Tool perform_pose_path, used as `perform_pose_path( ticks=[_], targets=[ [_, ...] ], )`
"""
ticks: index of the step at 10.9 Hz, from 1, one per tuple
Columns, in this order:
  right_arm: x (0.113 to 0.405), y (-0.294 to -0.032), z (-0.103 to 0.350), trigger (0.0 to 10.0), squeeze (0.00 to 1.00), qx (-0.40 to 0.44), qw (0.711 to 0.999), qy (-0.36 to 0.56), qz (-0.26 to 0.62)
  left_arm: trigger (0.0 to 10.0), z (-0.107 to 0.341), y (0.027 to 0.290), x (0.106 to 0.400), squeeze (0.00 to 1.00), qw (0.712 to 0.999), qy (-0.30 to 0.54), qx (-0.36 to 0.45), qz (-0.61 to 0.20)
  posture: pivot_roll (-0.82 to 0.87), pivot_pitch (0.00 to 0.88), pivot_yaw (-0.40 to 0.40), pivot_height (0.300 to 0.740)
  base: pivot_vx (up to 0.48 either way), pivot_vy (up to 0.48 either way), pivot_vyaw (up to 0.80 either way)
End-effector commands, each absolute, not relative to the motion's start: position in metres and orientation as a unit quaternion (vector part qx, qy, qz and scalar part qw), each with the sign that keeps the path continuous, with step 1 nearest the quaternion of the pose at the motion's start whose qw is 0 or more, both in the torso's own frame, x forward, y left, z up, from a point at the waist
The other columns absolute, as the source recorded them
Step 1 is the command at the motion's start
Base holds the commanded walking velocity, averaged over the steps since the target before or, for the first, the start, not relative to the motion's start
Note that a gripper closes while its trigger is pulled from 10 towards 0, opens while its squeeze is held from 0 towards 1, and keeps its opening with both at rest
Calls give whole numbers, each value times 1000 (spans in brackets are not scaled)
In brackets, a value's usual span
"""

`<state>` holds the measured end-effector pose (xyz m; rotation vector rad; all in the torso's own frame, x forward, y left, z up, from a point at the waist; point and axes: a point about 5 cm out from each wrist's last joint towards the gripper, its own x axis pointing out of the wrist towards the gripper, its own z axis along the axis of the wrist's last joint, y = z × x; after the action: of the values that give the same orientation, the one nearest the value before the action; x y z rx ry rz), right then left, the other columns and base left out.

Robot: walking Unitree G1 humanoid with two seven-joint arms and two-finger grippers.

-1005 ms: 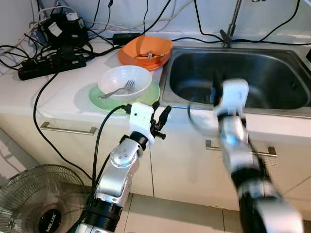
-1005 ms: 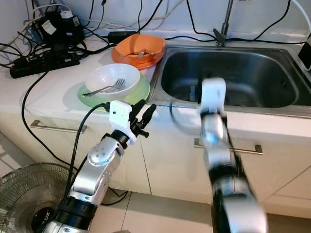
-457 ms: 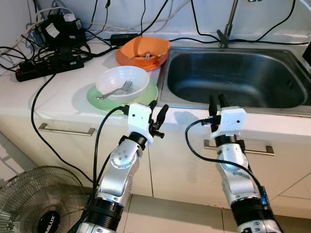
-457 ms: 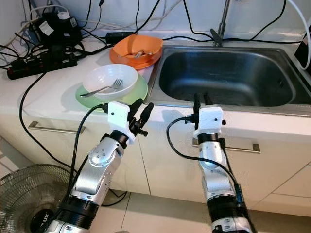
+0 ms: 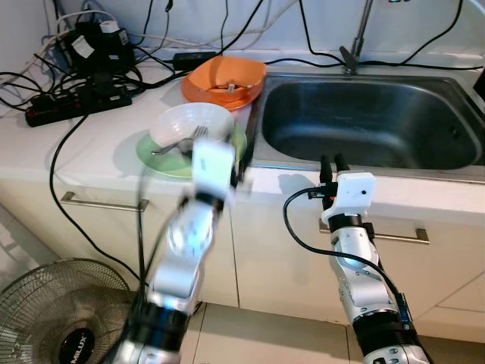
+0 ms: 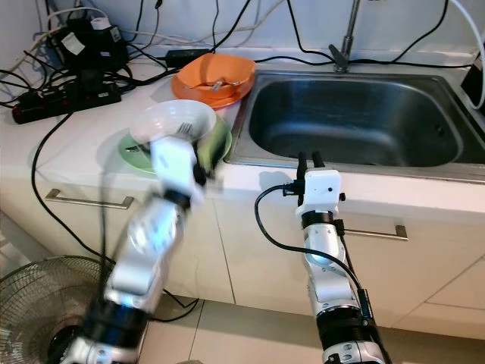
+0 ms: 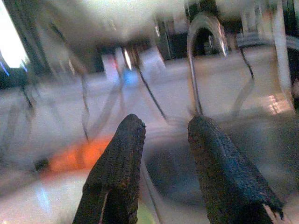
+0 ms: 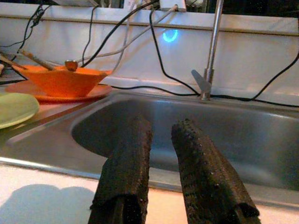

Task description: Kitchen organization

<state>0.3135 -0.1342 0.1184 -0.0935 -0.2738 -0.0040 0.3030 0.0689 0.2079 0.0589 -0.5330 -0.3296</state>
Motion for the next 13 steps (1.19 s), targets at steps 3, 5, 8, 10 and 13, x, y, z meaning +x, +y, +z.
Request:
perform_pose_path(
  ticks=[3, 5, 8, 10, 13],
  targets=[
    [314, -128, 111, 10000, 0, -48, 992, -117, 3, 10000, 240, 105, 296, 0, 943, -321, 51, -67, 83, 0, 71, 740, 0, 0, 0],
    [315, -128, 106, 10000, 0, -50, 993, -107, 4, 10000, 229, 141, 290, 0, 956, -287, 63, -1, 102, 0, 61, 740, 0, 0, 0],
    [316, -126, 104, 10000, 0, -49, 993, -104, 6, 10000, 220, 170, 278, 0, 964, -254, 70, 10, 116, 0, 50, 740, 0, 0, 0],
    [316, -126, 104, 10000, 0, -49, 993, -104, 6, 10000, 207, 173, 275, 0, 974, -216, 65, -17, 114, 0, 49, 740, 0, 0, 0],
    [316, -126, 102, 10000, 0, -49, 993, -103, 5, 10000, 184, 177, 270, 0, 981, -172, 80, -37, 113, 0, 48, 740, 0, 0, 0]
  ],
)
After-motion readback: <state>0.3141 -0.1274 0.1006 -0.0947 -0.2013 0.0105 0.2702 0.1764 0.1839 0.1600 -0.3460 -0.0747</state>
